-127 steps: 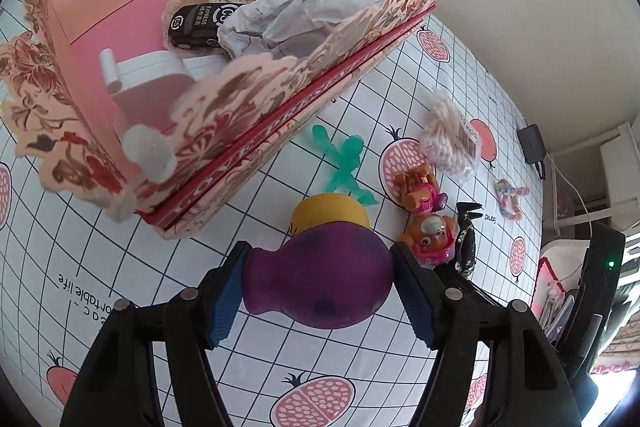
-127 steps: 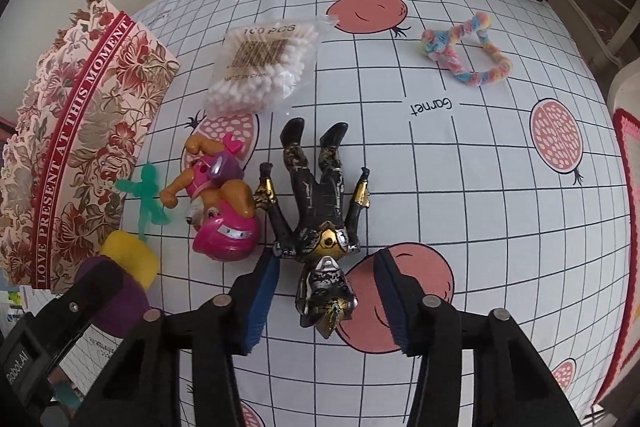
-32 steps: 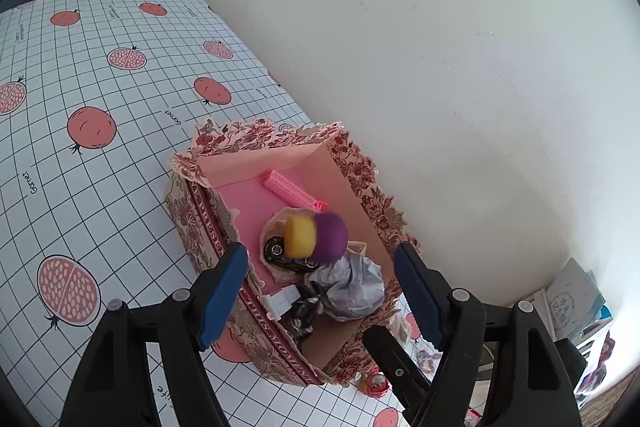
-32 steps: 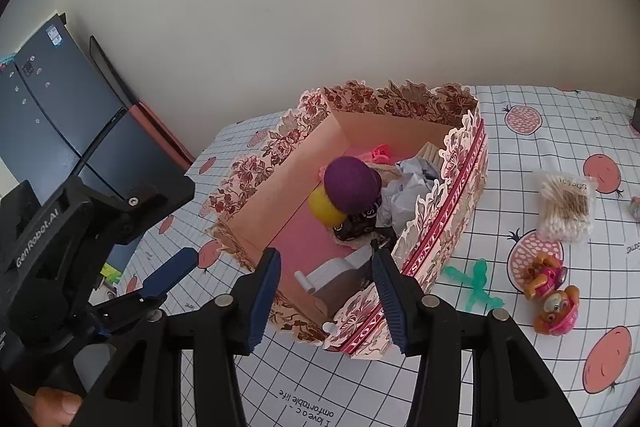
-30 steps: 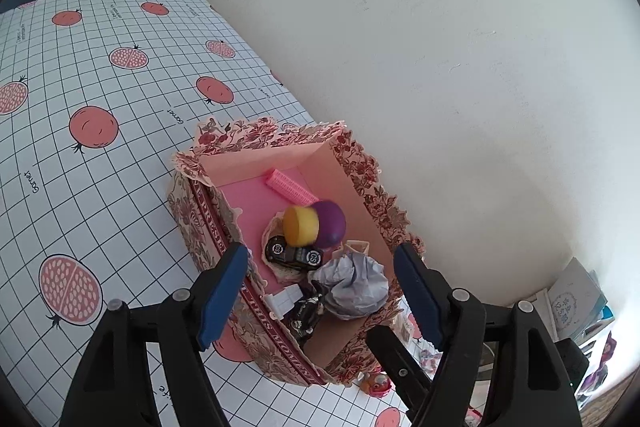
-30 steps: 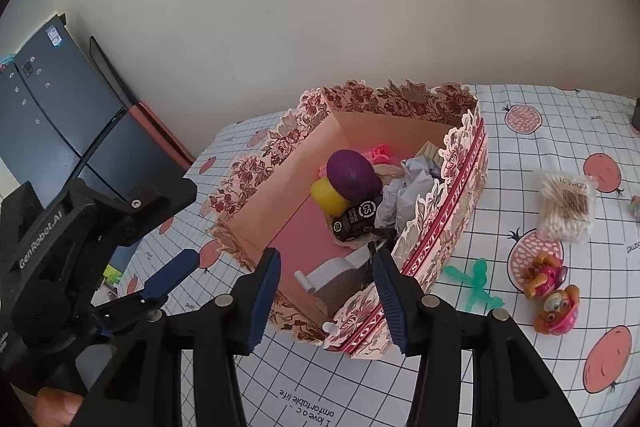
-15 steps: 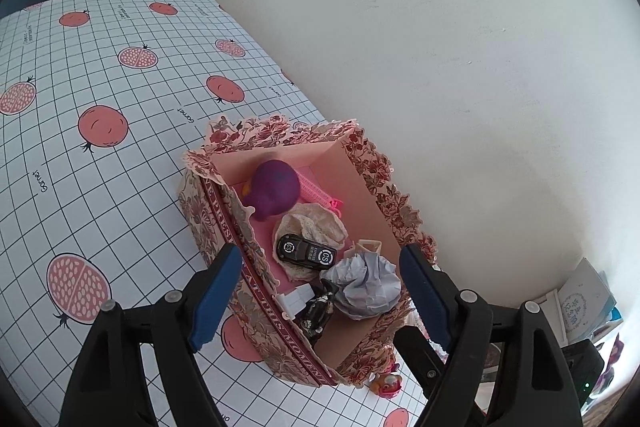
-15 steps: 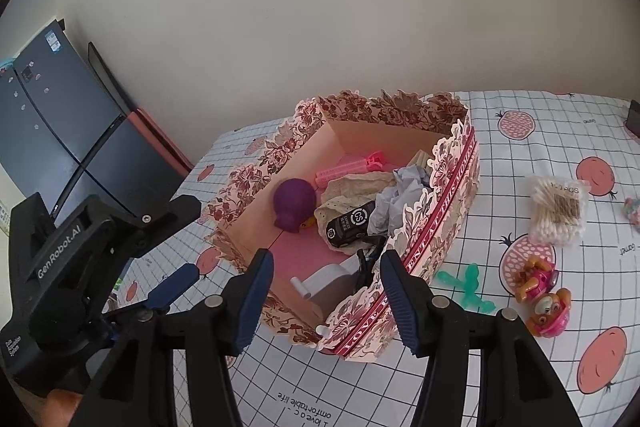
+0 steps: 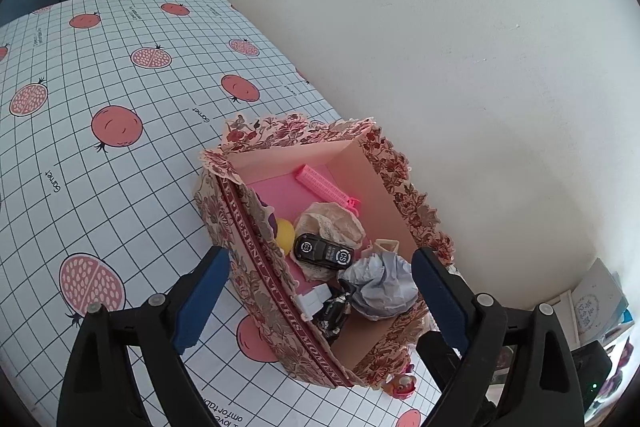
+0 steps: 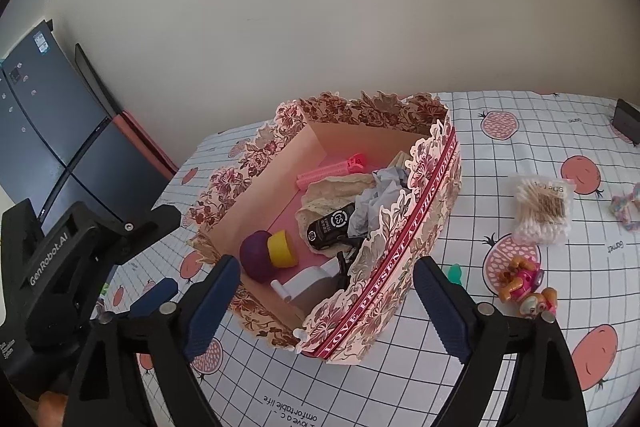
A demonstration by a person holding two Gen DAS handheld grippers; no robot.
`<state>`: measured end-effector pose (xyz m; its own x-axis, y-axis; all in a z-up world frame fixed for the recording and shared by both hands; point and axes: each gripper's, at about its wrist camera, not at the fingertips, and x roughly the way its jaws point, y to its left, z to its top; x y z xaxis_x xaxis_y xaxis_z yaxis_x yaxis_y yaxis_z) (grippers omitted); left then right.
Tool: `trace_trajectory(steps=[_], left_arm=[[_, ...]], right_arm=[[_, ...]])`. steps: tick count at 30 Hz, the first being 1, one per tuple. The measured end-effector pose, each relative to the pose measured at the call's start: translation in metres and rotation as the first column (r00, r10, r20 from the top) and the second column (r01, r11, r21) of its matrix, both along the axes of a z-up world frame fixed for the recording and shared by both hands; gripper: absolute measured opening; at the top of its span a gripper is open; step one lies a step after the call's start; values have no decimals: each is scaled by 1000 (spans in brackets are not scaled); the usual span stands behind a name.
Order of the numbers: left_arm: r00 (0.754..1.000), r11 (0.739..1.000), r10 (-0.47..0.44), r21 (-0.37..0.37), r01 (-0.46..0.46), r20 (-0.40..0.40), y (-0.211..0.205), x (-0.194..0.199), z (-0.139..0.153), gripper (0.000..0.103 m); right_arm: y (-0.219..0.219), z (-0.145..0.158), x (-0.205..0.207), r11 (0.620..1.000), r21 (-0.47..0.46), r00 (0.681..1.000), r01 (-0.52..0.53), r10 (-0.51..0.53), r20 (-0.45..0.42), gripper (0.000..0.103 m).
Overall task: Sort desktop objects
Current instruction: 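Withdraw both open grippers upward from the gift box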
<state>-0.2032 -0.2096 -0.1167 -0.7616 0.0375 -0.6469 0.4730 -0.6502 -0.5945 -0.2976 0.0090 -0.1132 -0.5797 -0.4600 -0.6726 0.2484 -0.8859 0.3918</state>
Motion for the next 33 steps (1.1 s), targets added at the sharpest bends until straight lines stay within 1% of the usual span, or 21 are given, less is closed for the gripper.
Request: trace_trajectory(steps=[2,3,7,11,17,25,33], left_arm=[[1000,1000,4,-11,-4,10,0,-1,-1,98],[1000,1000,6,-18,-6,12,1,-1,0,103],[1000,998,-5,-61,6,16,4,-2,2,103],[1000,996,2,-85,-1,17,4,0,4,103],[1000,995,11,-99,-9,18,5,-1,6,103],[1000,994,-5,-109,8,28,12,-4,10,103],[999,991,-36,-126,40,31,26,-8,16,103]], right_arm=[[1,0,0,1000,3,1000,4,-4,-3,98],[1,0,0,1000,5,1000,4,-4,-4,98],[0,-1,0,1000,11,1000,-4,4,-4,101],[0,-2,-1,1000,21,1000,-6,6,-1,102],[3,-5,-1,999,35,1000,-14,13,11,102],[12,-5,-2,999,36,1000,-9,8,29,102],[33,0,-2,1000,19,999,21,-22,33,102]])
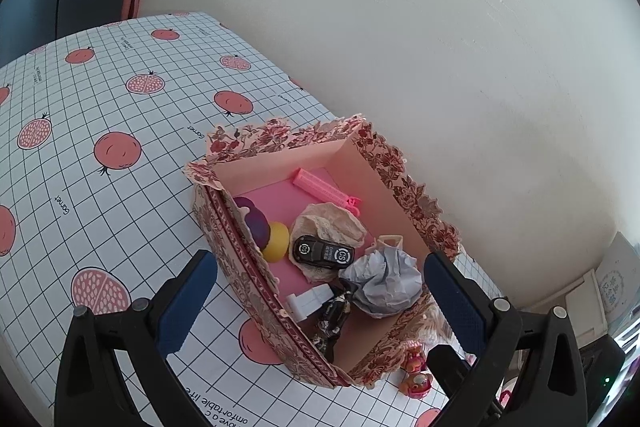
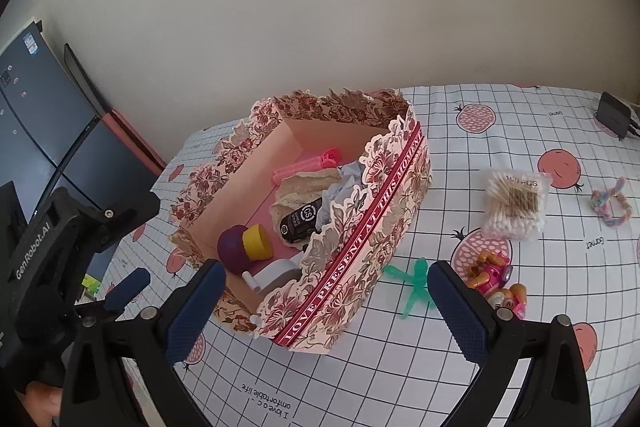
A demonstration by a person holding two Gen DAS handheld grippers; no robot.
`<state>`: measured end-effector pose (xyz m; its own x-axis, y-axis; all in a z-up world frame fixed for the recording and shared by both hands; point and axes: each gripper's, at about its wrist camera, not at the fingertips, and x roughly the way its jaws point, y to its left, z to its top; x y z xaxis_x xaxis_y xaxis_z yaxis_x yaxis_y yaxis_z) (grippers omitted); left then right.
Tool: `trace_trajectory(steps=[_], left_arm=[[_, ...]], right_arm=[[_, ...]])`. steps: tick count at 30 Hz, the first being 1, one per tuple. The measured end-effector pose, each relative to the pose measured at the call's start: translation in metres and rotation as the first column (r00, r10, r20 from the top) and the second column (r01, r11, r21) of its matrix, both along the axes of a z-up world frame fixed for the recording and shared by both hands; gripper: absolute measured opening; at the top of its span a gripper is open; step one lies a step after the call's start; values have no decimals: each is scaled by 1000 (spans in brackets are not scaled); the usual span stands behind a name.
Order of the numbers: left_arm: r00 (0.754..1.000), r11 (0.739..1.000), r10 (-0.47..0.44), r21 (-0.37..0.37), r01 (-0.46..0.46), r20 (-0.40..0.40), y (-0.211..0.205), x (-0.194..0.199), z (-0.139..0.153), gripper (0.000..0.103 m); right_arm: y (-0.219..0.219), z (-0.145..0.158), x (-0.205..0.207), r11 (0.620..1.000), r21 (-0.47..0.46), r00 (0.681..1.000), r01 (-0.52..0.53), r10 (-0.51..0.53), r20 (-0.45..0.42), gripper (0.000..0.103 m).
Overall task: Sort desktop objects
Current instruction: 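Withdraw both open grippers upward from the gift box, then move the right gripper down to the pink-helmeted dog figure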
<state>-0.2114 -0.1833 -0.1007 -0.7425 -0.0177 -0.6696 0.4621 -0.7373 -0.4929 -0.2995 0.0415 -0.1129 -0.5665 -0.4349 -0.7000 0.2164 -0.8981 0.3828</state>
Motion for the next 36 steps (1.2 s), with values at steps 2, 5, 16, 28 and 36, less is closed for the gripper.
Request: trace_trajectory(steps=[2,5,16,28,36], left_arm=[[1000,1000,-12,-8,12,3,5,-2,2,103],[1000,999,-30,-19,30,-3,13,-3,5,103],[994,992,-109,-69,109,6,52,-13,18,103],[972,963,-226,-137,233,64,115,-27,25,103],[964,960,-247,-112,257,101,146,-39,21,103]], right_arm=[[6,2,0,1000,-2,1000,10,-10,0,102],[17,6,0,1000,5,1000,22,-22,-8,102],[103,24,0,981,28,981,191,-190,-49,102],[195,30,6,920,-78,923,384,-385,-2,102],[192,9,0,951,-52,951,305,-301,68,102]])
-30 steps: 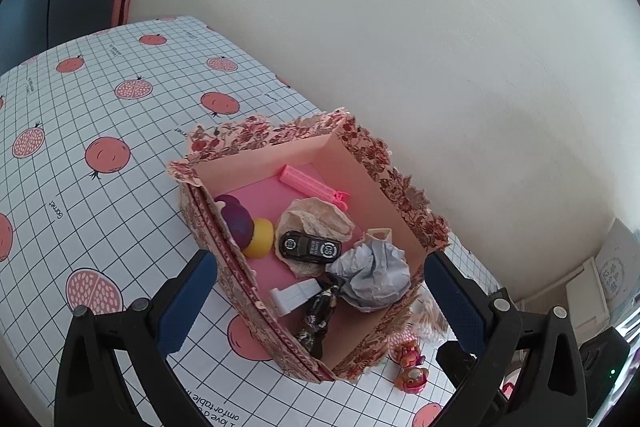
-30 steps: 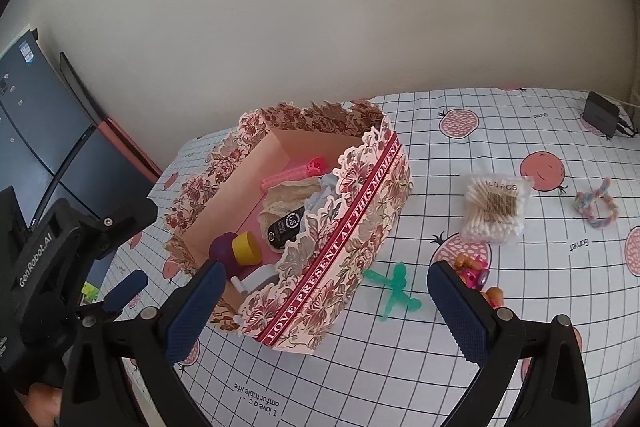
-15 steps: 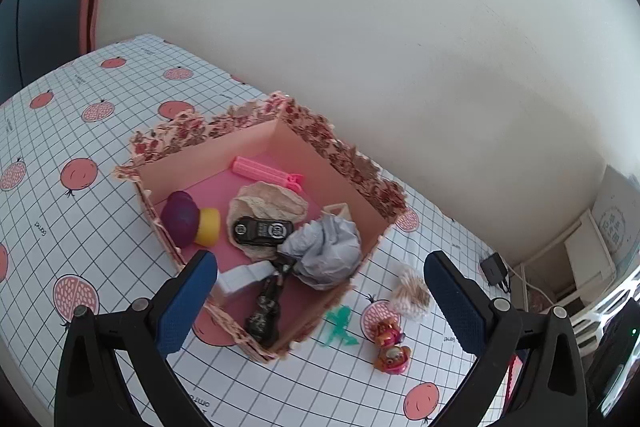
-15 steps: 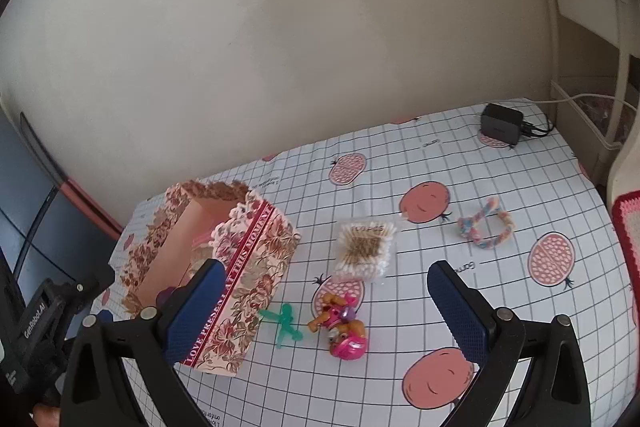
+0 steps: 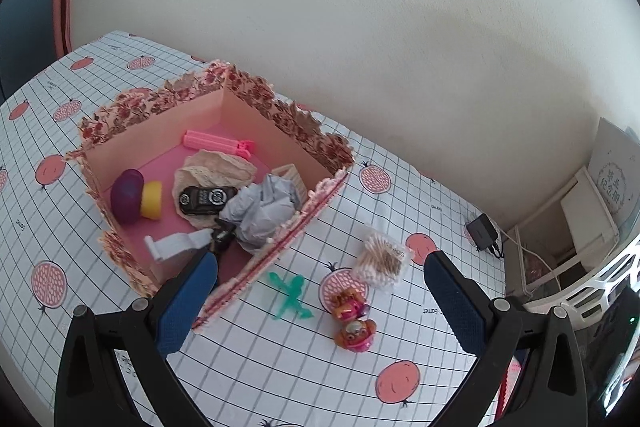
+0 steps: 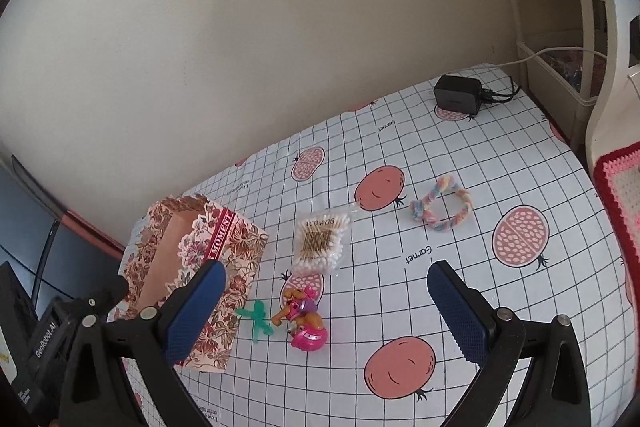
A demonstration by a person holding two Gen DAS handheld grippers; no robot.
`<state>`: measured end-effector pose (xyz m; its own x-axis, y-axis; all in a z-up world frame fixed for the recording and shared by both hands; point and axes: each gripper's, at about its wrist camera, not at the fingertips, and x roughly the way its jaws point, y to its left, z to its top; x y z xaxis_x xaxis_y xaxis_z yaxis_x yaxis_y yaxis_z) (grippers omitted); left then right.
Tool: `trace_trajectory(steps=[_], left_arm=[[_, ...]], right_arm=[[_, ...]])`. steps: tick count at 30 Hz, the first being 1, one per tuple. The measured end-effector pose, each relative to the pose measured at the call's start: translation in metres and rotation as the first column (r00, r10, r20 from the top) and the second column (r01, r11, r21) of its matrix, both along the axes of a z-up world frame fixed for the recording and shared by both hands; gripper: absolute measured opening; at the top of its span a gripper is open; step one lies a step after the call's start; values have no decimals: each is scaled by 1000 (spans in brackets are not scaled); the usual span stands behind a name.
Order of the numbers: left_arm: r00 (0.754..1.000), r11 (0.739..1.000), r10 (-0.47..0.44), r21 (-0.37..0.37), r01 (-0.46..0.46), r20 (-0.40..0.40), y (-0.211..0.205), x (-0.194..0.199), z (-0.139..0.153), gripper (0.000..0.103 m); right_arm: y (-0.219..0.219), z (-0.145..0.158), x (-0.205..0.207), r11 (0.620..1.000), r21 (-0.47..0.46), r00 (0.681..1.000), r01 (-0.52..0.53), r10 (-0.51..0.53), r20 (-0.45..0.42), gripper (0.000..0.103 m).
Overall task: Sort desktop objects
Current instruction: 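Move the right gripper down to the pink-helmeted dog figure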
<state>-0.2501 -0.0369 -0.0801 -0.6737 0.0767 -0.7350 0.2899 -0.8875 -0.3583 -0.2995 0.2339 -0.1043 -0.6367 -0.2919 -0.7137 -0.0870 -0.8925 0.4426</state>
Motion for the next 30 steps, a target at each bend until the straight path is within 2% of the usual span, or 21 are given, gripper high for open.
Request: trace_trajectory(steps=[5,13,21,30], left_arm=[[998,1000,-5,4,4,64,18,-10,-13,103],[986,1000,7,22,-11,164,25,-21,-52,103],[961,995,64,62,-84,270,16,-24,-92,103],[956,992,78,75,-103,283,3,-22,-103,103]], right_arm=[[-12,-19,-3,997,56,998,-47,44,50,102],[-23,-57,-15,991,82,983,-107,94,158,102],[-52,-79,-23,969,138,962,-202,171,212,102],[-80,-96,-26,949,170,945,-267,224,237,97]])
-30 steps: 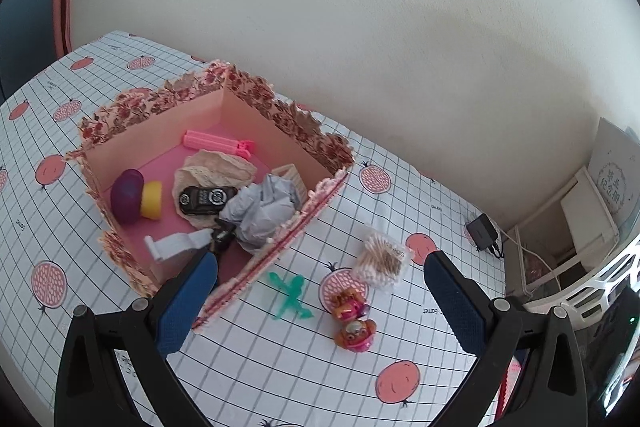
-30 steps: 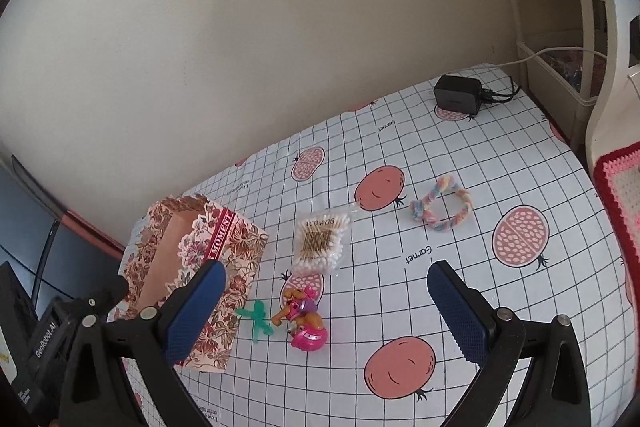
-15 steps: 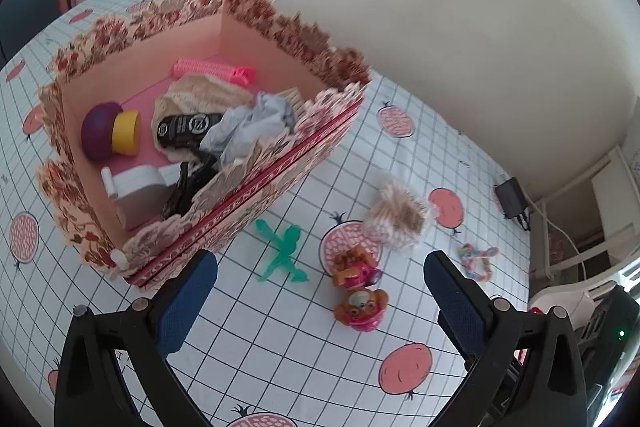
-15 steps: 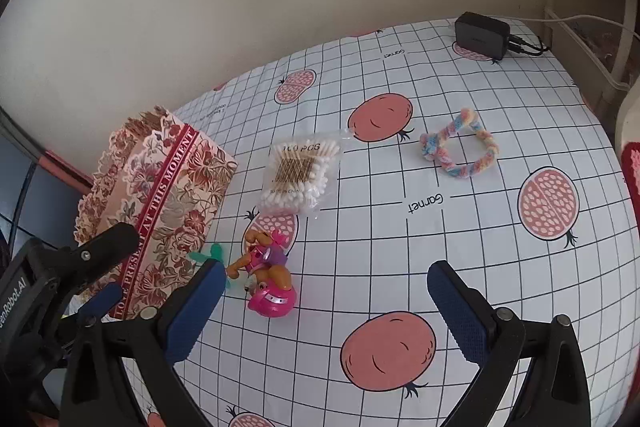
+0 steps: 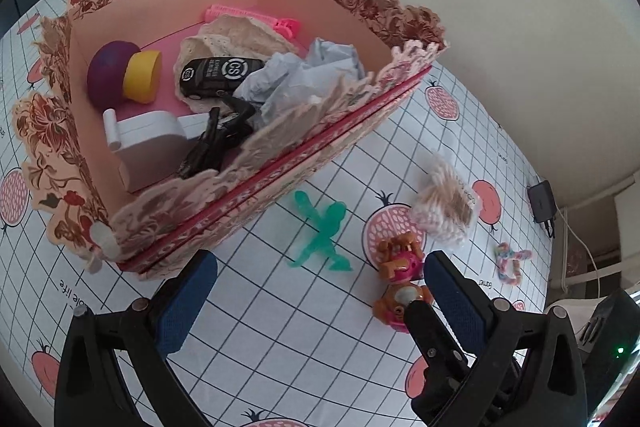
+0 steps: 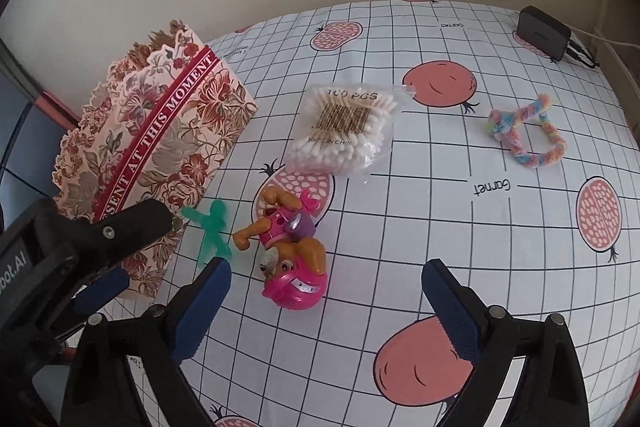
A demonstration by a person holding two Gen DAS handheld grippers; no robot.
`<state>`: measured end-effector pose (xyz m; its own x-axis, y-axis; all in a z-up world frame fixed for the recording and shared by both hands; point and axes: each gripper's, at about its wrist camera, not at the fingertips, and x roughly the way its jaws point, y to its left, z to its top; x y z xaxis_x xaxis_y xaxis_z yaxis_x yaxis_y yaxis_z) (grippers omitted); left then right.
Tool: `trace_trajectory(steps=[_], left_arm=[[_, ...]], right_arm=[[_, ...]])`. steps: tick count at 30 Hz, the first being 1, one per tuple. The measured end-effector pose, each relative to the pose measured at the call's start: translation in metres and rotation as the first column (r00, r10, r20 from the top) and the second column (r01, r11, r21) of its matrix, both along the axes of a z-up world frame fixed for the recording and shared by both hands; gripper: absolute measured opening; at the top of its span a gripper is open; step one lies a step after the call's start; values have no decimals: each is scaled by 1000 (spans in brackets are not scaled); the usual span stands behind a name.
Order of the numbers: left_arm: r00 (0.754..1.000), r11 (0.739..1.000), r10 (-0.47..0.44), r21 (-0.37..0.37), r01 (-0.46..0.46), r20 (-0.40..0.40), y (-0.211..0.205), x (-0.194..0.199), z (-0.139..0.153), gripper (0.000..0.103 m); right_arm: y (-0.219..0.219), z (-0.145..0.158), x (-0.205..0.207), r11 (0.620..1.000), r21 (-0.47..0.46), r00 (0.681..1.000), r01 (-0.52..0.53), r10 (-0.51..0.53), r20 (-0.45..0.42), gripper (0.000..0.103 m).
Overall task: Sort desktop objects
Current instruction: 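Move the right gripper down to the pink-helmeted dog figure, then close the right gripper on the pink-helmeted dog figure and lift it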
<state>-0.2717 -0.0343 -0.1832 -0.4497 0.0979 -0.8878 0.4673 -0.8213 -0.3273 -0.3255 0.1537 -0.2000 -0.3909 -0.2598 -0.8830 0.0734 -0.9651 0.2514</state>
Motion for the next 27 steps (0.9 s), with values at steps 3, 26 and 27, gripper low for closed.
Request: trace_trajectory(steps=[3,26,27], left_arm=[[1000,1000,-2,27,2,4,-4,0,-4,103],[999,997,-23,69,22,22,-8,-1,-14,103],[999,997,-22,70,21,23,-8,-1,-14,103]], right_arm=[[-3,-5,-2,1000,-6,1000,-4,4,10,85],[-18,-13,-1,1000,-9,1000,18,-18,20,42],[-17,-14,-1,1000,-15,1000,23,-23,22,43]])
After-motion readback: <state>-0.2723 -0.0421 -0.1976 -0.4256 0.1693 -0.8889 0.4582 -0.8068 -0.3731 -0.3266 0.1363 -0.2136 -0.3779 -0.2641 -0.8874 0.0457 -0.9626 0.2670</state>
